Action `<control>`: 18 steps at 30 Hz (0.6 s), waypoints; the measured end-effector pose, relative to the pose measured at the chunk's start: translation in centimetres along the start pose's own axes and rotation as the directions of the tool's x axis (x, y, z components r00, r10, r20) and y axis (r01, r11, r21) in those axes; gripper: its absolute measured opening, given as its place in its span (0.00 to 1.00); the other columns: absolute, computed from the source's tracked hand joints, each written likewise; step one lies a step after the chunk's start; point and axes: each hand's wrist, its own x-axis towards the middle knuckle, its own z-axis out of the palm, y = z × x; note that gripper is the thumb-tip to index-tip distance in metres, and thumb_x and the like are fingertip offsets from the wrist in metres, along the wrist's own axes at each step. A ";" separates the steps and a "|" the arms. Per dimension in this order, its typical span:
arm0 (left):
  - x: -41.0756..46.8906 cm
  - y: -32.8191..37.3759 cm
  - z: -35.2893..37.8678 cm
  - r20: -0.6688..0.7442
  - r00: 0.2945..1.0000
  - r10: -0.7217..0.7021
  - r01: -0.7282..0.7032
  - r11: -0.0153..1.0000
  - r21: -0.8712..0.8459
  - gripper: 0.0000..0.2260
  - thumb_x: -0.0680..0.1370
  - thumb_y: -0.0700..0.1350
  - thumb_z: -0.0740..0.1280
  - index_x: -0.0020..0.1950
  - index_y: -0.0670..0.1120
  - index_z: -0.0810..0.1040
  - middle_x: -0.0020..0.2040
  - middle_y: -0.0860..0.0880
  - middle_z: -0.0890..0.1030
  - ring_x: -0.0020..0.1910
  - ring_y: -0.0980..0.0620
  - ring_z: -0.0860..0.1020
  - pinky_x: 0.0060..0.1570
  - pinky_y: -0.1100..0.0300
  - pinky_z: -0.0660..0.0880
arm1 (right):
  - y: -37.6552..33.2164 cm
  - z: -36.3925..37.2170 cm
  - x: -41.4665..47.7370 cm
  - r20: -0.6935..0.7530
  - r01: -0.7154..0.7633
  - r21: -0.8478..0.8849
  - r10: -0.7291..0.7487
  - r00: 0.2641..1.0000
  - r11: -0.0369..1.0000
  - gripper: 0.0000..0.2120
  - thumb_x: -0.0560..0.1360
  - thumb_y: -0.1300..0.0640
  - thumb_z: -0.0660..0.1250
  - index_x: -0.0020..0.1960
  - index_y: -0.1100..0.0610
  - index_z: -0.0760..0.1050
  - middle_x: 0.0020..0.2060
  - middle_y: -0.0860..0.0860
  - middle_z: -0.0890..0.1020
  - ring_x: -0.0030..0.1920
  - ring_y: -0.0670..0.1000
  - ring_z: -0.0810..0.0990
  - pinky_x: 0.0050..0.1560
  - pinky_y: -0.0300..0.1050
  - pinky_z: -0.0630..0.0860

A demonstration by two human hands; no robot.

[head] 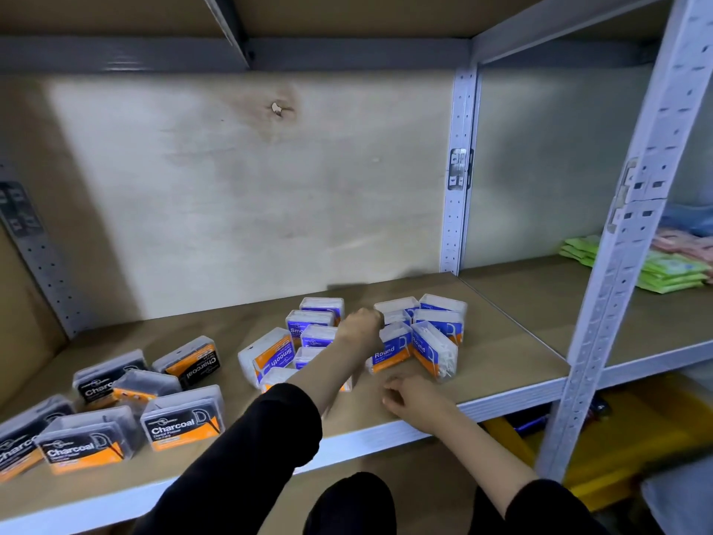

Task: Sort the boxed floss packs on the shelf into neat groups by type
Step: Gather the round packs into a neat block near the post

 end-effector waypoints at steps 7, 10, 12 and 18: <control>-1.5 -0.7 -0.9 0.084 0.994 0.066 -0.063 0.997 -0.038 0.18 0.74 0.43 0.70 0.62 0.42 0.76 0.63 0.43 0.77 0.61 0.46 0.76 0.59 0.55 0.73 | 1.2 -2.0 -0.7 0.000 0.028 0.020 -0.028 1.000 0.999 0.13 0.76 0.57 0.60 0.55 0.61 0.79 0.53 0.58 0.82 0.54 0.56 0.79 0.55 0.46 0.75; -2.3 -0.7 -0.9 0.107 0.990 0.087 -0.083 0.996 -0.043 0.18 0.73 0.43 0.70 0.62 0.42 0.77 0.62 0.43 0.78 0.61 0.47 0.76 0.59 0.56 0.73 | 2.0 -3.1 -1.1 0.020 0.049 0.025 -0.049 0.999 0.999 0.12 0.75 0.58 0.62 0.55 0.61 0.79 0.53 0.57 0.82 0.55 0.55 0.79 0.56 0.46 0.75; -2.8 -0.6 -0.9 0.120 0.988 0.093 -0.087 0.995 -0.053 0.18 0.73 0.45 0.71 0.61 0.42 0.77 0.62 0.43 0.78 0.61 0.47 0.76 0.60 0.56 0.74 | 2.6 -3.9 -1.5 0.026 0.061 0.025 -0.062 0.998 0.998 0.13 0.75 0.59 0.62 0.55 0.63 0.79 0.53 0.58 0.82 0.55 0.54 0.79 0.56 0.46 0.75; -4.3 0.2 -1.2 0.158 0.983 0.091 -0.080 0.994 -0.077 0.17 0.74 0.44 0.70 0.61 0.41 0.77 0.60 0.42 0.80 0.59 0.46 0.77 0.58 0.57 0.73 | 4.1 -6.4 -2.0 0.009 0.127 -0.010 -0.126 0.992 0.992 0.12 0.75 0.58 0.64 0.56 0.60 0.79 0.55 0.54 0.82 0.55 0.51 0.79 0.55 0.41 0.73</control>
